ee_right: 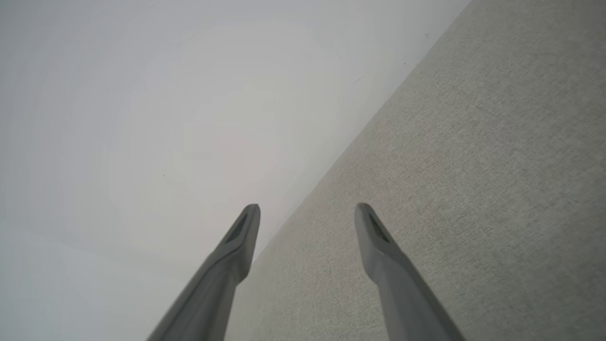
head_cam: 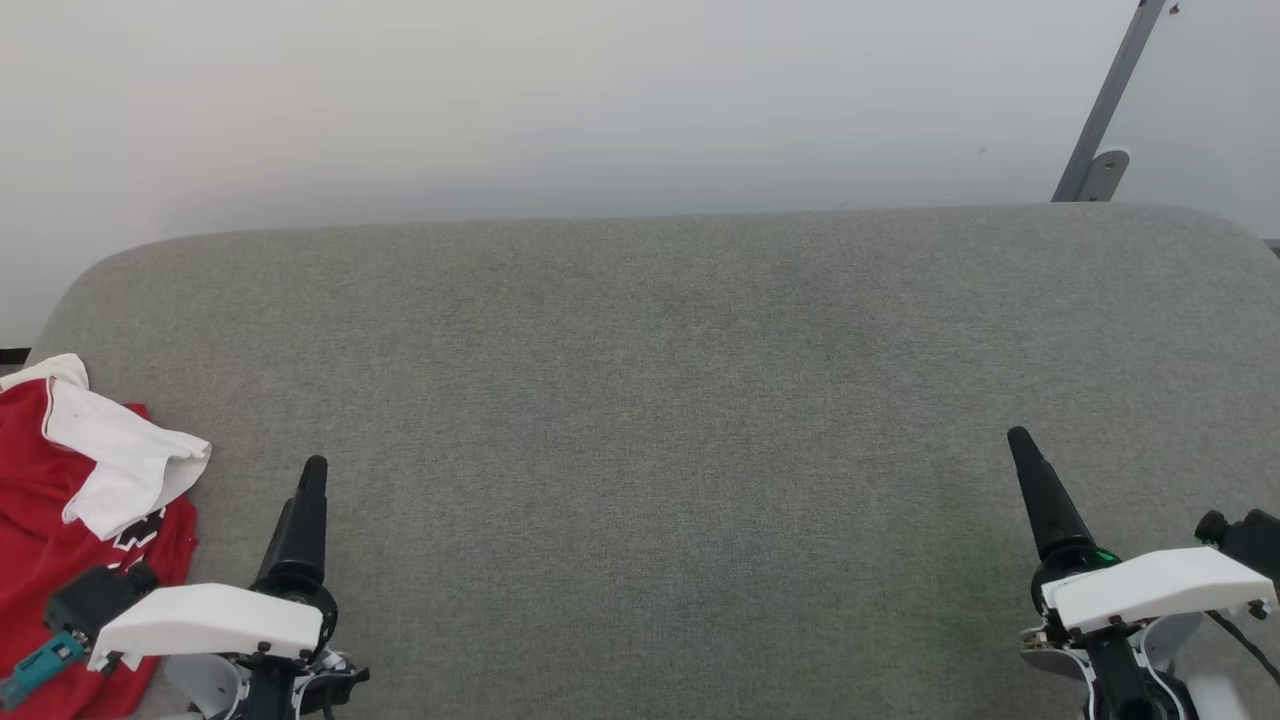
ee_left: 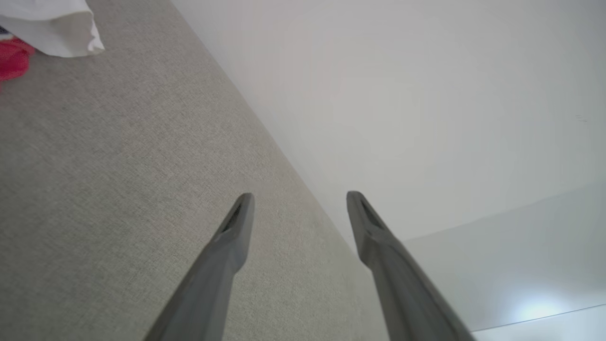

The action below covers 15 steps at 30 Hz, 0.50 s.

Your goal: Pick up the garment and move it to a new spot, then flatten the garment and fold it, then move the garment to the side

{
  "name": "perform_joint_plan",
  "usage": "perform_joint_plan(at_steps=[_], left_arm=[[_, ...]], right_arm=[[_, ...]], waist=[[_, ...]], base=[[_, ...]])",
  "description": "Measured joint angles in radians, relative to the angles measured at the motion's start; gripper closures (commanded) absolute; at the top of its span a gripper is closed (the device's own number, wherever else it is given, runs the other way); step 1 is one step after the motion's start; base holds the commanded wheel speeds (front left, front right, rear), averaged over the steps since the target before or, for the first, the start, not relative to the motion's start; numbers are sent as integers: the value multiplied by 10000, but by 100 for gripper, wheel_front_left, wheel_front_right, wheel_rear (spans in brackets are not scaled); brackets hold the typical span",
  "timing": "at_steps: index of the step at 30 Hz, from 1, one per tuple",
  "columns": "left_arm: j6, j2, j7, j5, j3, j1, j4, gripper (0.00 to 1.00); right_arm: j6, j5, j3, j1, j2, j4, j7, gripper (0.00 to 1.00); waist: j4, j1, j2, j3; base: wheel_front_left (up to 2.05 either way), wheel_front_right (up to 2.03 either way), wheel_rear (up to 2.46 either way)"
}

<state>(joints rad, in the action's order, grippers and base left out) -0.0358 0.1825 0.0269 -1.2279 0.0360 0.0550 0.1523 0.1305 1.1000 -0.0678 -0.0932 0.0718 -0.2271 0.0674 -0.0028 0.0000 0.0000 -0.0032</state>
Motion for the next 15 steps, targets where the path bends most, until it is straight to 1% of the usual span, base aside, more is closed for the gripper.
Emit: perform_joint_plan(at_steps=[6,15], left_arm=[[-261,278,211,832,320,17,-4,0],[-272,504,535,1799,541,18,-159,0]], right_arm=[[0,-957,-17,-29,6,117,-4,0],[0,-2065,-4,-48,15,301,-77,0]], waist=[[-6,0,0,-8],[-10,0,0,-8]], base=[[0,0,0],[0,0,0]])
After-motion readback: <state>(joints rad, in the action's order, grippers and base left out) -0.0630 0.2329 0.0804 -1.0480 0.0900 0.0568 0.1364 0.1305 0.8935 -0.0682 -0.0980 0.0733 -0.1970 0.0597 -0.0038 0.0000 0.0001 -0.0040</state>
